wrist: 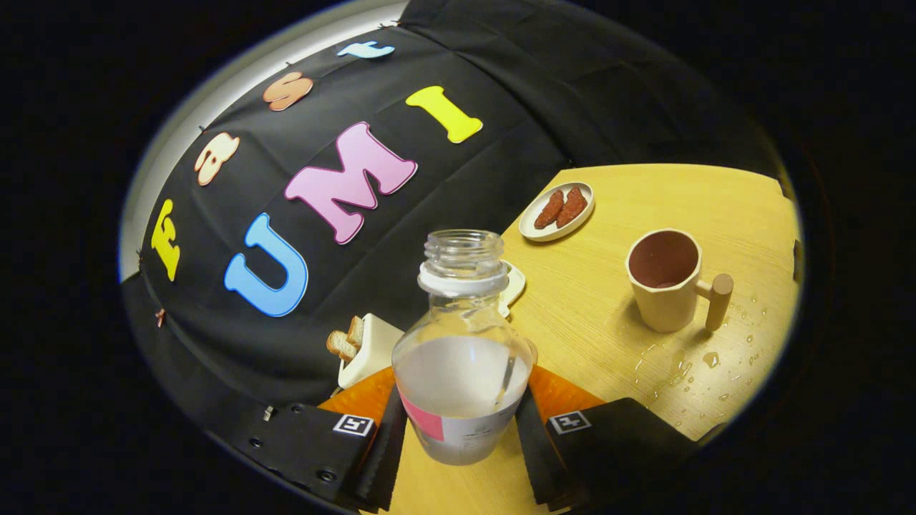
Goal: Take the bottle from table, then pour the juice into the cup, finally place the bottle on the coaster
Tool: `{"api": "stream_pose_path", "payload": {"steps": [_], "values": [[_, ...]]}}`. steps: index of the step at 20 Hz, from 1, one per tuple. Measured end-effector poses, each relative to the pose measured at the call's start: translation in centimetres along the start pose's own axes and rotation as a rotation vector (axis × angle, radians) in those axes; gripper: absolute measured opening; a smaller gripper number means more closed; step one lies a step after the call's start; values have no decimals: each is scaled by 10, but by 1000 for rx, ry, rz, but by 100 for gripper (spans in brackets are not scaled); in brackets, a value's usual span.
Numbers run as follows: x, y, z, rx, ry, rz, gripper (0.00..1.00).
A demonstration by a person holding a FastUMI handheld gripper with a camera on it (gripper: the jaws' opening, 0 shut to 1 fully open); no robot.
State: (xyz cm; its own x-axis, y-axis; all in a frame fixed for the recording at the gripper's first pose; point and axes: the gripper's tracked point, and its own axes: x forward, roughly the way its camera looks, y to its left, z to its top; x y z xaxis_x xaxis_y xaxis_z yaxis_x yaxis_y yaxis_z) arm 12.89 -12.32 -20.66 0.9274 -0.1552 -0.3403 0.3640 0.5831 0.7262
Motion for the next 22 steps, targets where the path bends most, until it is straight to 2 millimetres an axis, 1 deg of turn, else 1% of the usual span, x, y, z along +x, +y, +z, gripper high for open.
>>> {"api": "stream_pose_path", "payload": {"steps": [3,6,9,15,18,22], "values": [[8,-15,9,97,20,-6,74],[14,-27,21,239,8,-14,73],[24,-38,27,382,6,-41,74],[43,-50,28,599,19,-96,74],[50,-51,29,687,24,-126,74],[58,-59,36,842,7,-177,74]]}}
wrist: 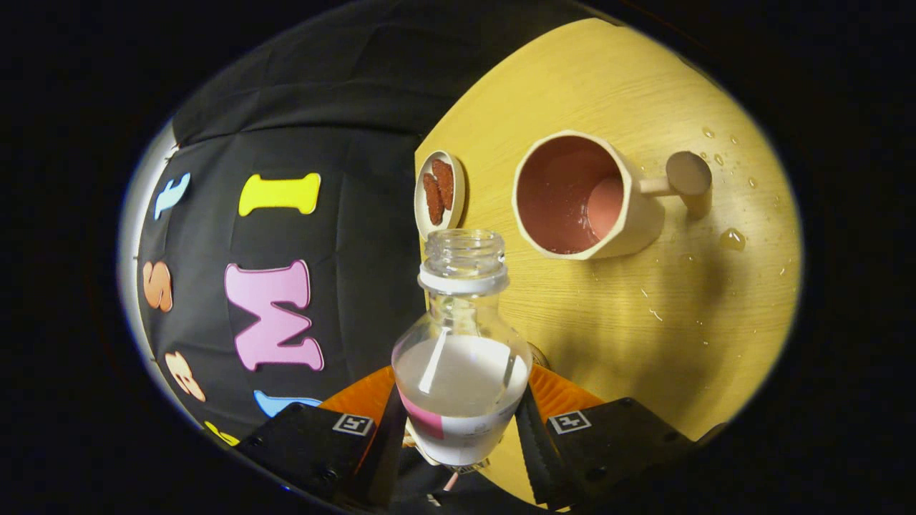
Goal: Take the bottle from table, then pour the juice into the cup, finally place the bottle on the coaster
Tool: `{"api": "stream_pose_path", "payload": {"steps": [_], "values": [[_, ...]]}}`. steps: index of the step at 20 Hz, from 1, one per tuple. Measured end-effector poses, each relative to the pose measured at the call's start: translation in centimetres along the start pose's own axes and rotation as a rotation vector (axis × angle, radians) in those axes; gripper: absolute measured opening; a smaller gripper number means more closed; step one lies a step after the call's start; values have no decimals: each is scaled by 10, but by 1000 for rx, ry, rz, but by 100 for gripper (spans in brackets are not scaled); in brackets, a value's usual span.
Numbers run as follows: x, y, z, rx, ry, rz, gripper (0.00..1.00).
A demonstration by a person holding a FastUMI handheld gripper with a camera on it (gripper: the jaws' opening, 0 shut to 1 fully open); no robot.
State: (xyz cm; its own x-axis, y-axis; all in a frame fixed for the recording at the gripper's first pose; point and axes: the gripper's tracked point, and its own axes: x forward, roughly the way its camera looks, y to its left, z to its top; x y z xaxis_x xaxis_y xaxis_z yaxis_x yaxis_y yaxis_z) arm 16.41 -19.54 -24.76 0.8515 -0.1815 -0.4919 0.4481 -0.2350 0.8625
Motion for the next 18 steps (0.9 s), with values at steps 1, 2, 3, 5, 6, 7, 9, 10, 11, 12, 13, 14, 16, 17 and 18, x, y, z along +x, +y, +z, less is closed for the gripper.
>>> {"api": "stream_pose_path", "payload": {"steps": [1,2,3,5,6,7,9,10,11,12,13,14,16,17,18], "values": [[2,-1,3,25,-5,-9,74],[3,-2,6,42,-13,-14,74],[4,-3,10,67,-19,-18,74],[5,0,17,132,-26,-20,74],[7,0,19,163,-28,-24,74],[8,-1,21,190,-28,-28,74],[13,-3,19,244,-12,-43,74],[14,-4,18,273,0,-48,74],[14,-3,16,299,8,-53,74],[16,-4,15,315,13,-58,74],[17,-5,12,327,21,-65,74],[19,-5,10,337,28,-75,74],[19,-4,8,363,45,-83,74],[20,-3,8,382,50,-82,74],[20,-1,8,400,54,-81,74]]}}
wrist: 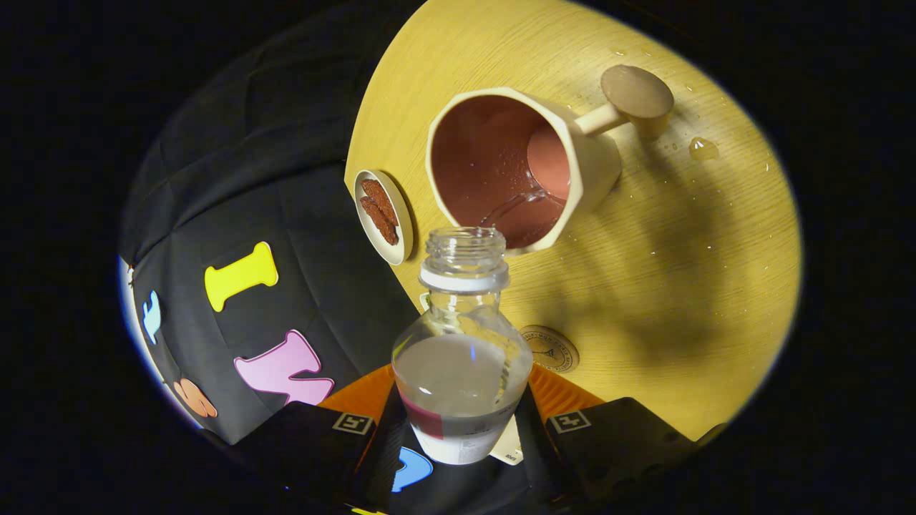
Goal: Take the bottle from table, then pour the juice into the cup, finally place the bottle on the coaster
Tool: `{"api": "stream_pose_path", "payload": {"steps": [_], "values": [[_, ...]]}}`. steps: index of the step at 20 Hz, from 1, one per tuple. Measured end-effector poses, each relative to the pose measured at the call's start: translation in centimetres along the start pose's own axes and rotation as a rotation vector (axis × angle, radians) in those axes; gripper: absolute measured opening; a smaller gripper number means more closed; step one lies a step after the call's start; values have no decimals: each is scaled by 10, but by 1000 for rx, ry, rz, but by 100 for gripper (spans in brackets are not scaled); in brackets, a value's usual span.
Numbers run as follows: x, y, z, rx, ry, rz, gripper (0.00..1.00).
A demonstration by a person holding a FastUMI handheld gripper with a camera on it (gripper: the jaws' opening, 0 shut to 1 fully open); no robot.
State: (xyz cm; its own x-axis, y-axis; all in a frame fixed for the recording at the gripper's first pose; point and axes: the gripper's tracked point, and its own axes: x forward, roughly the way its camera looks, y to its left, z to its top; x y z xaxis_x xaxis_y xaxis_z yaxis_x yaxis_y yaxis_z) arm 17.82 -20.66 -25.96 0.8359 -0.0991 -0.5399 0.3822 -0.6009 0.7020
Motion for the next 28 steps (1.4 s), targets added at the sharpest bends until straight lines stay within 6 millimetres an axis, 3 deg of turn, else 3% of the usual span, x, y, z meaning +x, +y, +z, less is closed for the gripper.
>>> {"api": "stream_pose_path", "payload": {"steps": [15,21,28], "values": [[-12,24,3,265,55,10,74],[-18,36,18,411,47,53,74],[-20,44,14,485,75,47,74]]}}
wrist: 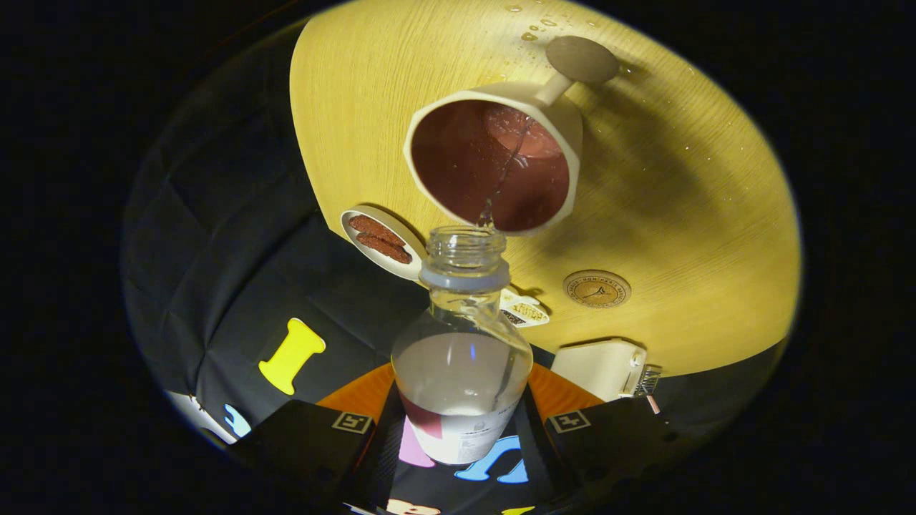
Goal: Take the bottle from table, then pour the juice into the cup, finally place the bottle on the coaster
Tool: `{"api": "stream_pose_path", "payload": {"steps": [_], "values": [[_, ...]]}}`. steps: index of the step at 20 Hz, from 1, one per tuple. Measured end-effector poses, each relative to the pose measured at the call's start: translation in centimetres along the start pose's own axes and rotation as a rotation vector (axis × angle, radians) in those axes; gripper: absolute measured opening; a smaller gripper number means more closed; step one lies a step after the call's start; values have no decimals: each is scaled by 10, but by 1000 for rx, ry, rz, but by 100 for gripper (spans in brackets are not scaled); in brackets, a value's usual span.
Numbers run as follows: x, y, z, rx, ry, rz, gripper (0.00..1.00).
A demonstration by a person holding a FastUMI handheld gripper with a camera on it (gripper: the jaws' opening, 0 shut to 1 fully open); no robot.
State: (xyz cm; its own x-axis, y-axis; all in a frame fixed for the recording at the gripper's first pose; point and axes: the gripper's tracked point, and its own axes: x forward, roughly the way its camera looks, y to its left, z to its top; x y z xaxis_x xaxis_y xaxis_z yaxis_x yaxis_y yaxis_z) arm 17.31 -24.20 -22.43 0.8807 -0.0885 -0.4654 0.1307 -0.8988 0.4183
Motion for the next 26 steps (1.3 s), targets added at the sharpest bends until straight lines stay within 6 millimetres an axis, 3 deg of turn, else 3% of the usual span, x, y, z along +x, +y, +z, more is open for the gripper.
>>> {"api": "stream_pose_path", "payload": {"steps": [26], "values": [[-12,6,-14,118,10,46,74]]}}
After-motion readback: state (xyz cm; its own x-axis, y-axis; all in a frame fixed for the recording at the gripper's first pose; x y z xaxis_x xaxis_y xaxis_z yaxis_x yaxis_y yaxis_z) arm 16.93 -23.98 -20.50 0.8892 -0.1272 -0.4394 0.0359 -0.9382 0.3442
